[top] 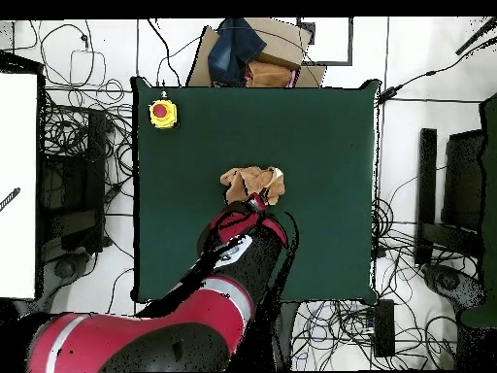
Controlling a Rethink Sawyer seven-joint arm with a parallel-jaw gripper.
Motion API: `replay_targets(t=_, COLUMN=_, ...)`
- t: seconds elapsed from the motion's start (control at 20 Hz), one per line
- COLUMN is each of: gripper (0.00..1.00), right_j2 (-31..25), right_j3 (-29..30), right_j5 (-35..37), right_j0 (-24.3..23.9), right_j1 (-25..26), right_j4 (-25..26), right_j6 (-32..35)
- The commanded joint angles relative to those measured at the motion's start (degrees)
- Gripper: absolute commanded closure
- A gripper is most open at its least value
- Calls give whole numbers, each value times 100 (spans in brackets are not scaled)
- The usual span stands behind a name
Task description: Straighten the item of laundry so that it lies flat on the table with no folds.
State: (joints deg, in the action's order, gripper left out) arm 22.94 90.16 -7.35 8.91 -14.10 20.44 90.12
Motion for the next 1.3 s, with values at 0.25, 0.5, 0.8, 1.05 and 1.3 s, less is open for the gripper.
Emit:
replay_targets(t=0.25, gripper=0, right_j2=276, right_j3=-282, right_j5=24, right_j0=722, right_j1=373, right_j4=-991, right_j6=1206)
replay_targets(t=0.5, gripper=0, right_j2=474, right_j3=-312, right_j5=53, right_j0=886, right_j1=409, right_j4=-1148, right_j6=1065)
replay_targets(t=0.8, gripper=0, right_j2=440, right_j3=-497, right_j5=-250, right_j0=676, right_j1=566, right_j4=-1130, right_j6=914)
replay_targets(t=1.05, gripper=0, right_j2=574, right_j3=-642, right_j5=-508, right_j0=633, right_j1=688, right_j4=-1077, right_j6=858)
replay_targets(t=1.3, gripper=0, right_j2=728, right_j3=-655, right_j5=-218, right_j0=778, right_j1=708, right_j4=-1225, right_j6=923)
